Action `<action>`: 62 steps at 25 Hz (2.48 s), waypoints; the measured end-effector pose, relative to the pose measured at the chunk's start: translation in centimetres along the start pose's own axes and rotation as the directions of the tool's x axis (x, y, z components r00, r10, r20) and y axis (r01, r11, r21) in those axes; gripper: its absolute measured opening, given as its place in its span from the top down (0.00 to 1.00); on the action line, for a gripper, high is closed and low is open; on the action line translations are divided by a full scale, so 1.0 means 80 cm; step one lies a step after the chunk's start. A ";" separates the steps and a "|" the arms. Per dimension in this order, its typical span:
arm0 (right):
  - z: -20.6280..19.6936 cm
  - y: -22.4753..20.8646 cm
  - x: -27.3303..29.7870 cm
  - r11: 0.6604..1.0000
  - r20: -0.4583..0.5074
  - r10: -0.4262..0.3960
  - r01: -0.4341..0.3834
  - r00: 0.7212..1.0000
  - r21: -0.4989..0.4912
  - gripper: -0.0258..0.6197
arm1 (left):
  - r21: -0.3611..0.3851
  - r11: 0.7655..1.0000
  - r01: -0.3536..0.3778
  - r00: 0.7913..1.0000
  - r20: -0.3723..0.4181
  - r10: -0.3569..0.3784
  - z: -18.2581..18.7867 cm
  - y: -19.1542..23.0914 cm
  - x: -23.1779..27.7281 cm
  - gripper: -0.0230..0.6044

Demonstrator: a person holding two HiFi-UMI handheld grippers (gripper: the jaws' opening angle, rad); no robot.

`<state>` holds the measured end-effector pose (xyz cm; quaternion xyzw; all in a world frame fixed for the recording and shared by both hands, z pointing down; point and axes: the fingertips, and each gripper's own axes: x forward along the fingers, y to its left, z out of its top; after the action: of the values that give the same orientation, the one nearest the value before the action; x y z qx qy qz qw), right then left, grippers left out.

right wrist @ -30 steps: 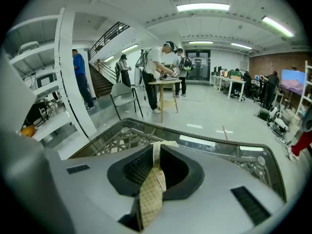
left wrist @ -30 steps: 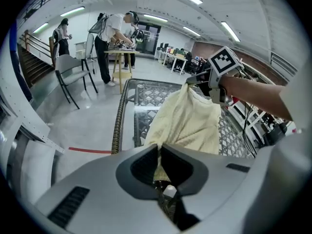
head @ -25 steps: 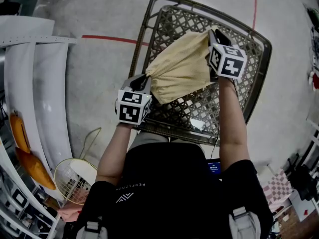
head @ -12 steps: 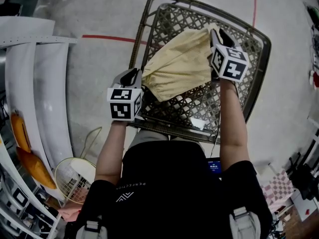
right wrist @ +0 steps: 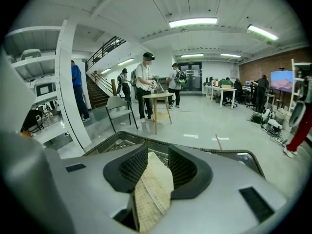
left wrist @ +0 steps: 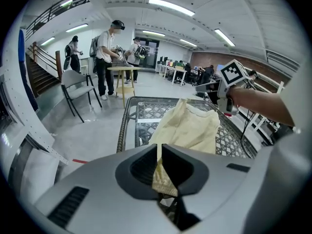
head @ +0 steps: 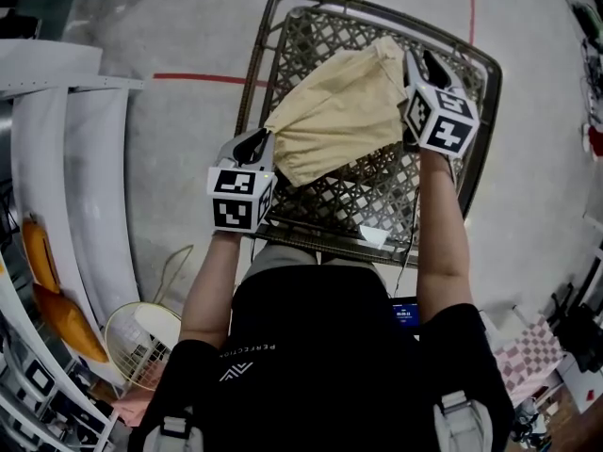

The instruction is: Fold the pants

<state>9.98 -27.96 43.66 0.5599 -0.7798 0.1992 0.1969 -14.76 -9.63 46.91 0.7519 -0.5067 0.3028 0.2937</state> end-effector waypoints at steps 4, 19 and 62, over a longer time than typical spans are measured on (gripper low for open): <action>-0.016 -0.018 -0.018 1.000 -0.011 -0.020 0.020 1.000 0.018 0.78 | 0.025 0.999 0.038 0.999 0.003 -0.038 0.003 -0.025 0.000 0.91; -0.067 -0.093 -0.086 0.993 -0.071 -0.093 0.097 0.993 0.062 0.78 | 0.168 0.963 0.209 0.977 -0.085 -0.197 -0.001 -0.133 0.029 0.92; -0.157 -0.101 -0.116 0.937 -0.188 -0.162 0.210 0.969 0.280 0.69 | 0.306 0.889 0.341 0.940 -0.113 -0.322 0.127 -0.139 0.140 0.79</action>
<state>21.49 -16.25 50.07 0.6365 -0.6657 0.3395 0.1911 0.66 -20.28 47.29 0.8555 -0.3060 0.3488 0.2297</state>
